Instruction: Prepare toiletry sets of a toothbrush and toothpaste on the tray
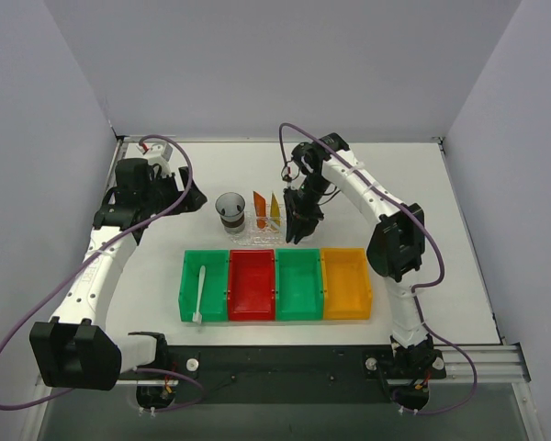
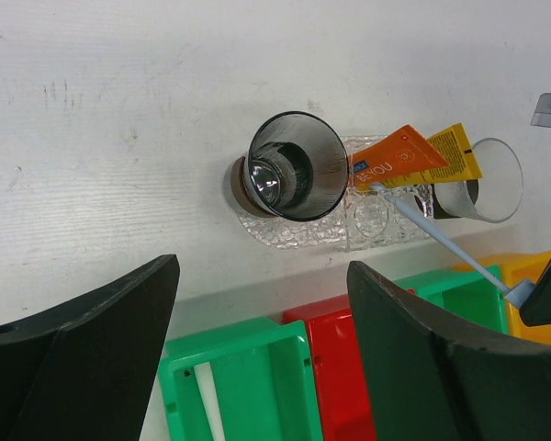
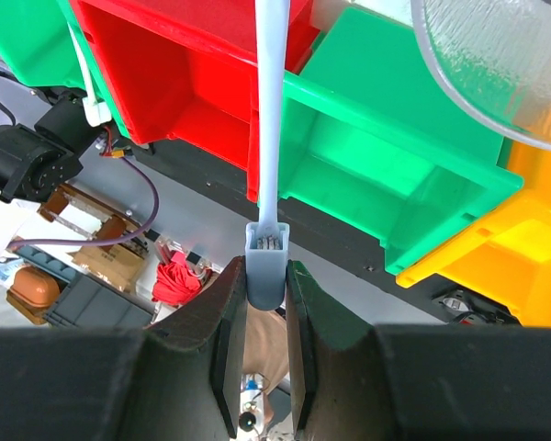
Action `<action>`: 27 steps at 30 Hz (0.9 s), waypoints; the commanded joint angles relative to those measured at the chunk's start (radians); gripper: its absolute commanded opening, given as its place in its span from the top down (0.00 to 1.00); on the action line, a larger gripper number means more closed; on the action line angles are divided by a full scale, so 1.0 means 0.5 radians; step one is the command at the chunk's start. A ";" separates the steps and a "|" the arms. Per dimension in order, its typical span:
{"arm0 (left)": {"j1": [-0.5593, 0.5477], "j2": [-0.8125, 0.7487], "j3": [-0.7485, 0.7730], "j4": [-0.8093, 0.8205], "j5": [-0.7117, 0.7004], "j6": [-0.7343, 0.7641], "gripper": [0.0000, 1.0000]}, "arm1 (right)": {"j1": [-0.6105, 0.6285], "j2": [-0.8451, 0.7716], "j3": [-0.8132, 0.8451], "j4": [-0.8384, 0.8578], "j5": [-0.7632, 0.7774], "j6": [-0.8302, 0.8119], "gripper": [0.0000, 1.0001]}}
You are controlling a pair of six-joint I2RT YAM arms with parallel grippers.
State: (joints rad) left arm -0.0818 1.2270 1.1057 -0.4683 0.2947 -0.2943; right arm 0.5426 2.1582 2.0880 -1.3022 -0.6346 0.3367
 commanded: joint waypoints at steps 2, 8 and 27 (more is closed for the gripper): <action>0.019 -0.018 0.004 0.013 -0.006 0.030 0.16 | -0.008 0.043 0.092 -0.445 -0.038 -0.004 0.87; 0.019 -0.021 0.004 0.013 -0.006 0.027 0.16 | -0.005 0.046 0.128 -0.445 -0.032 -0.014 0.76; 0.019 -0.058 -0.009 0.010 -0.071 0.042 0.15 | 0.010 0.025 0.263 -0.433 0.082 -0.017 0.64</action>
State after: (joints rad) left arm -0.0784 1.2270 1.0946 -0.4694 0.2874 -0.2924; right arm 0.5438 2.2051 2.1784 -1.3010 -0.6365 0.3351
